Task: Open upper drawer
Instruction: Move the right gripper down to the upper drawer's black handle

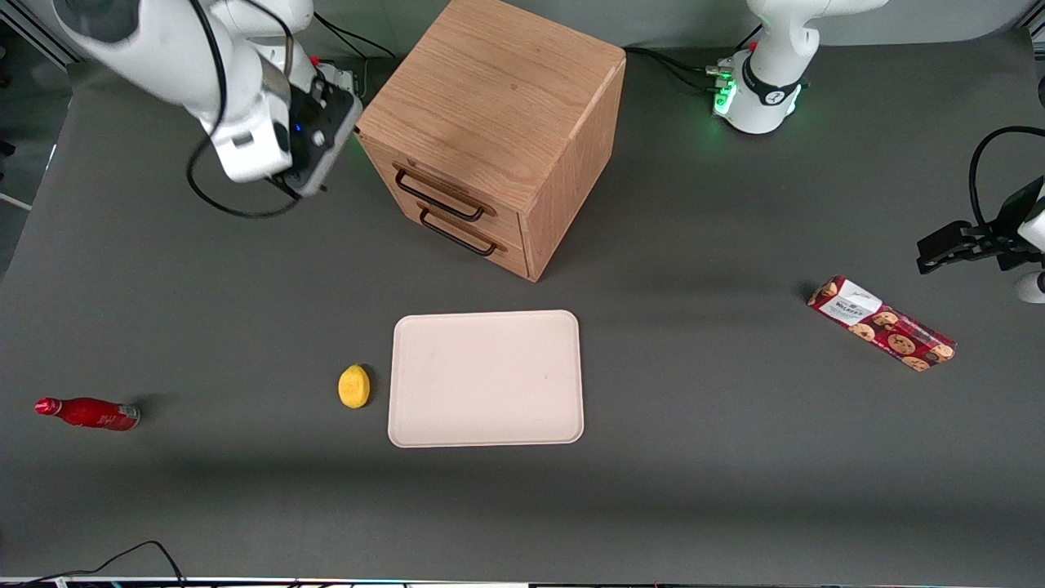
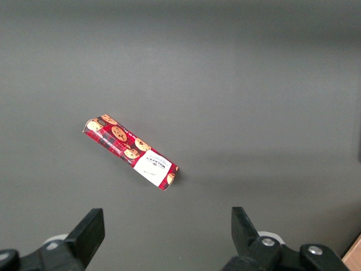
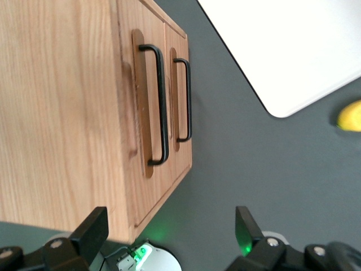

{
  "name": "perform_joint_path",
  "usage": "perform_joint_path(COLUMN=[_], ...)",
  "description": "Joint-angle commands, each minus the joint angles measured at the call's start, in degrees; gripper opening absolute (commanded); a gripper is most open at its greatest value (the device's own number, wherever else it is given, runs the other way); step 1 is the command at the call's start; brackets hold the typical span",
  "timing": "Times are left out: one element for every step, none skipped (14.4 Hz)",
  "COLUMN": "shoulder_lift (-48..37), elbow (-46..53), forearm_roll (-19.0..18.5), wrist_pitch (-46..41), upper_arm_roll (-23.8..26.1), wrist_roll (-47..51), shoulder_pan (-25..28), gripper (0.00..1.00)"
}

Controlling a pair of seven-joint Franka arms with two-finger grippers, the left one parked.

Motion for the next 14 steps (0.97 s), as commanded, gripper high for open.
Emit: perform_joint_path(shoulder_lift=[6.66,7.55,8.34,9.04,9.66,10.19,10.80,10.98,10.90,10.63,10.72,11.07,11.07,11.07], elbow=[4.65,4.74,4.74,4.65,4.30,3.95,3.43,2.64,1.32,0.35,-0.09,-0.18,-0.97,-1.76], forearm_roll=[3.16,3.52,3.61,3.61,3.61,3.53,3.52,3.52,3.61,3.61,3.61,3.53,3.44,3.44], wrist_pitch=[-0.86,-0.86,-0.68,-0.16,0.72,2.03,2.74,3.18,4.14,5.72,6.61,7.31,8.01,9.07], upper_arm_roll=[-0.12,-0.21,-0.21,-0.12,-0.12,0.31,0.41,0.41,0.41,0.49,1.02,1.72,1.81,1.90], wrist_roll=[-0.44,-0.44,-0.01,0.52,0.53,0.61,0.61,0.79,0.88,1.57,2.62,3.07,3.07,3.07], shoulder_pan=[0.04,0.04,0.21,0.47,0.65,0.65,1.09,1.70,1.88,2.14,2.23,2.23,2.32,2.32], gripper=[1.00,1.00,1.00,1.00,1.00,1.00,1.00,1.00,1.00,1.00,1.00,1.00,1.00,1.00])
